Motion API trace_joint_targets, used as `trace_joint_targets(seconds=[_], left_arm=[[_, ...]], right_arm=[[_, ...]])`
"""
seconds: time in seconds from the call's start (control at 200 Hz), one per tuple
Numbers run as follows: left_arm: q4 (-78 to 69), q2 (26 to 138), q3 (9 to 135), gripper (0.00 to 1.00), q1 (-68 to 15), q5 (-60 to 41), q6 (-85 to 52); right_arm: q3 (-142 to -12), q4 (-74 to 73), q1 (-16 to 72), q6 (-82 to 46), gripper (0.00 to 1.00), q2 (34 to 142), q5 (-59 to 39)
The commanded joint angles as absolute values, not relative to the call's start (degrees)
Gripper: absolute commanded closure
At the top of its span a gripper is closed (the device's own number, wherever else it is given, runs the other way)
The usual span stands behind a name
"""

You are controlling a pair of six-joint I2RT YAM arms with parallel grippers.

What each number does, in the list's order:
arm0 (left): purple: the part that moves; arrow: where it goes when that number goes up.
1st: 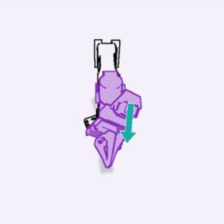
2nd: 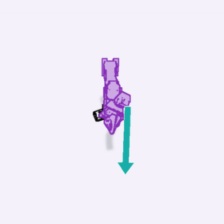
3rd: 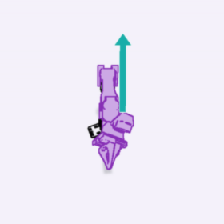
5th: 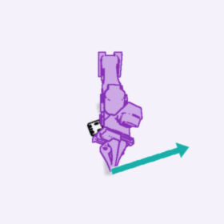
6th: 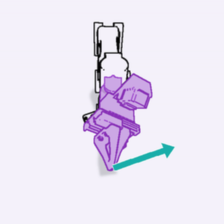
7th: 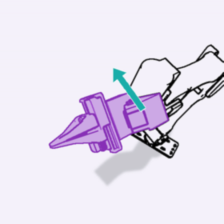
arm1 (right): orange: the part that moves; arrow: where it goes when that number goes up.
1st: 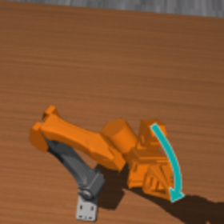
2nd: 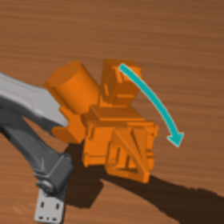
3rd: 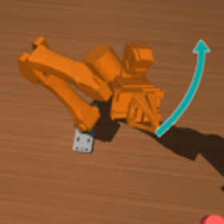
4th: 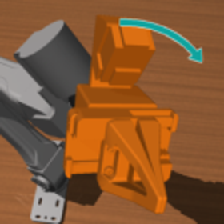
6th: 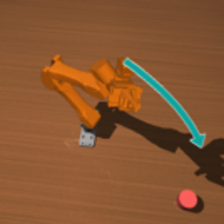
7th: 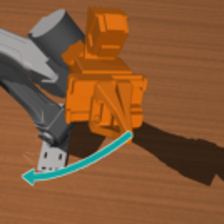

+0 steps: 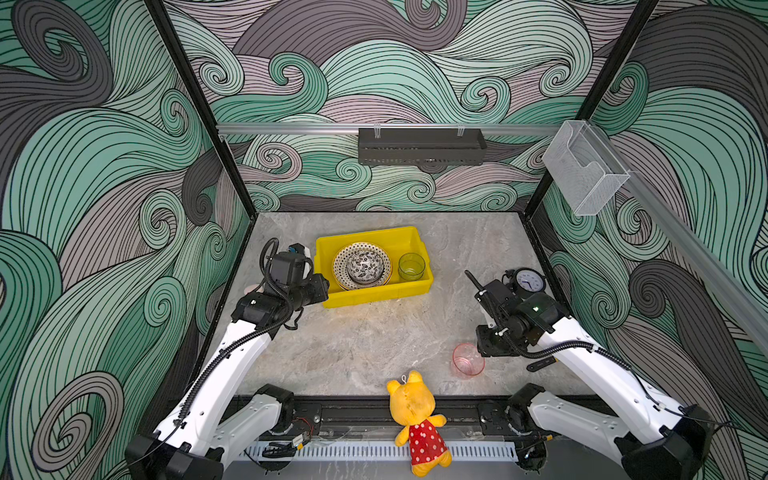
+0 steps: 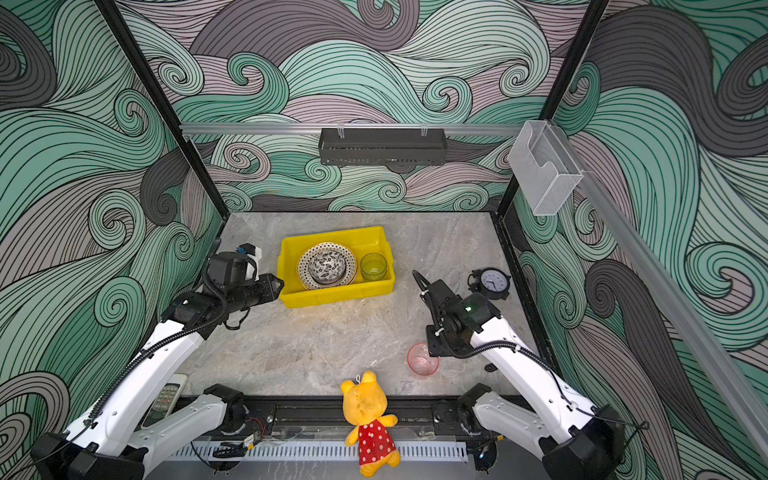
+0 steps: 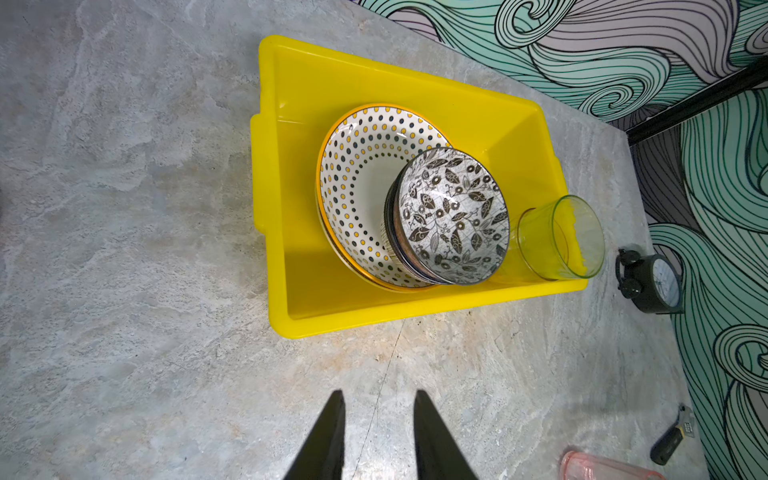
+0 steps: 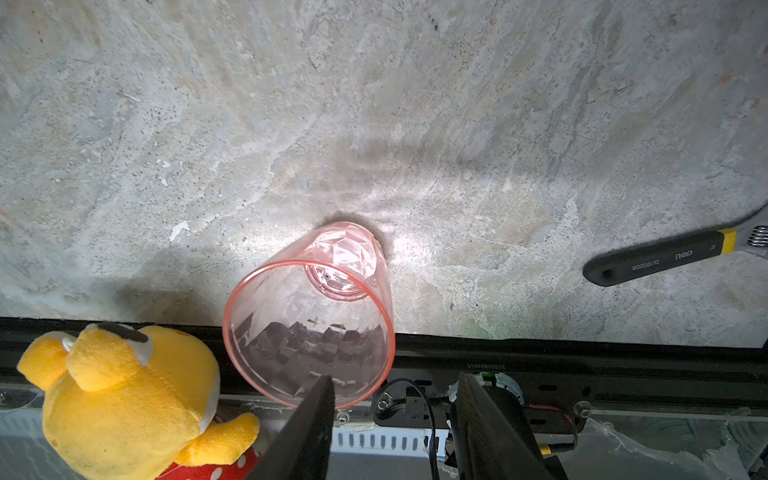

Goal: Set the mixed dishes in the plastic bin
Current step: 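Lower the right gripper and grasp the pink glass cup rim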

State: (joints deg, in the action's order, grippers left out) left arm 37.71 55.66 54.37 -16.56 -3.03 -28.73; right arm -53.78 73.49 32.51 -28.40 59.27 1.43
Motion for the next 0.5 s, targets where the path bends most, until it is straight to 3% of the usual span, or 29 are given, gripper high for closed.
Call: trace_joint_targets(seconds=[0.0, 0.495], left_arm=[[37.4, 55.2, 54.3, 0.69, -16.0, -2.9, -28.8], [37.1, 54.8, 53.5, 0.69, -16.0, -2.8, -29.4]], right_arm=[[-53.0, 74.9, 32.3, -29.7, 0.5, 59.3, 1.4], [-49.5, 71.0, 32.3, -29.9, 0.53, 61.1, -0.3]])
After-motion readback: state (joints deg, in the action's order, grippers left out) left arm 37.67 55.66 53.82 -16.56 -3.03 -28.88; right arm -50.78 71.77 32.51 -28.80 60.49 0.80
